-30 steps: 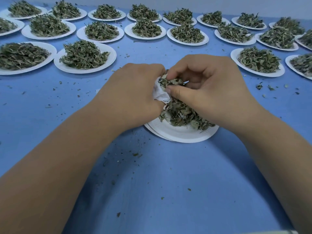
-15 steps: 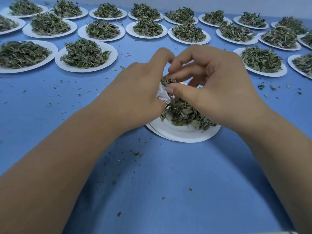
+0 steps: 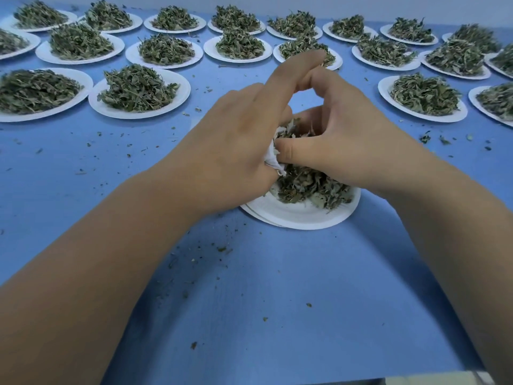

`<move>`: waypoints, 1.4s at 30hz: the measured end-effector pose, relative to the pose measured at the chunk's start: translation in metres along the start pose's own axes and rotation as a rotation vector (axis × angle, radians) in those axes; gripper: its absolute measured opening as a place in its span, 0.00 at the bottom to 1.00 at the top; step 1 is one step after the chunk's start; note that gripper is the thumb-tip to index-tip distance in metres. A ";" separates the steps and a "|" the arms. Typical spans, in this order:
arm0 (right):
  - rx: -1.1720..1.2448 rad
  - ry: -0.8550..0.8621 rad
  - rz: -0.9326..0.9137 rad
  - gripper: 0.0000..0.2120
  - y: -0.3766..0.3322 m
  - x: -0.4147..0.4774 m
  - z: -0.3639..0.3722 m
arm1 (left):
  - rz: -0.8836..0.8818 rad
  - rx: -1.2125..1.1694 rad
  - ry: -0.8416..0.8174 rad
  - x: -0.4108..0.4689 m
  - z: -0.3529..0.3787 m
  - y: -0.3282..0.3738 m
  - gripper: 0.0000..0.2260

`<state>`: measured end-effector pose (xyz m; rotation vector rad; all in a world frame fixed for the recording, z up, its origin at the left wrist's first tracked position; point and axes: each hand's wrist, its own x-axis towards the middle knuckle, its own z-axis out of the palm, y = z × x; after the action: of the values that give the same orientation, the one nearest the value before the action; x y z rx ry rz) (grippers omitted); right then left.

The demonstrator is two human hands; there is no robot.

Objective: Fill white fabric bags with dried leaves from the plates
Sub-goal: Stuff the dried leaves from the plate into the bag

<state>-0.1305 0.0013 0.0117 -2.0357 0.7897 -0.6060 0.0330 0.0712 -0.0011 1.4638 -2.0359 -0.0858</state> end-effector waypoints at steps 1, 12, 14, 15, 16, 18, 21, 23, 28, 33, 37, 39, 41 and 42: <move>0.011 -0.006 0.002 0.27 0.000 0.000 -0.001 | 0.011 0.001 0.009 0.002 0.000 0.000 0.43; 0.134 0.108 -0.009 0.18 0.005 0.003 -0.003 | -0.266 -0.227 0.049 0.005 -0.012 -0.010 0.33; 0.114 0.131 -0.031 0.14 0.004 0.004 0.000 | -0.222 -0.218 0.137 -0.006 -0.015 -0.005 0.23; 0.106 0.141 -0.038 0.12 0.004 0.004 0.001 | -0.208 -0.238 0.178 -0.014 -0.017 -0.001 0.16; 0.106 0.149 -0.042 0.11 0.004 0.004 0.002 | -0.215 -0.251 0.216 -0.008 -0.017 0.001 0.11; 0.114 0.167 -0.041 0.10 0.004 0.005 0.003 | -0.244 -0.228 0.254 -0.007 -0.015 0.003 0.07; 0.102 0.199 -0.028 0.09 0.003 0.004 0.003 | -0.248 -0.235 0.289 -0.008 -0.013 0.004 0.06; 0.063 0.222 -0.027 0.08 0.003 0.004 0.003 | -0.235 -0.270 0.278 -0.008 -0.013 0.004 0.06; -0.013 0.258 -0.038 0.09 0.005 0.006 0.002 | -0.223 -0.412 0.263 -0.009 -0.015 0.003 0.10; -0.017 0.277 -0.038 0.08 0.007 0.008 0.004 | -0.176 -0.538 0.203 -0.009 -0.017 0.003 0.13; -0.088 0.282 -0.035 0.07 0.003 0.008 0.007 | -0.141 -0.582 0.178 -0.008 -0.018 0.007 0.15; -0.104 0.315 -0.034 0.07 0.002 0.008 0.008 | -0.130 -0.594 0.171 -0.008 -0.019 0.009 0.15; -0.115 0.346 -0.035 0.08 0.001 0.009 0.008 | -0.132 -0.580 0.173 -0.008 -0.018 0.010 0.15; -0.118 0.356 -0.038 0.08 0.001 0.009 0.008 | -0.140 -0.552 0.180 -0.009 -0.017 0.009 0.14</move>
<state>-0.1192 -0.0018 0.0082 -2.0808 1.0142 -0.9816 0.0358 0.0871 0.0121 1.2052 -1.5922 -0.5123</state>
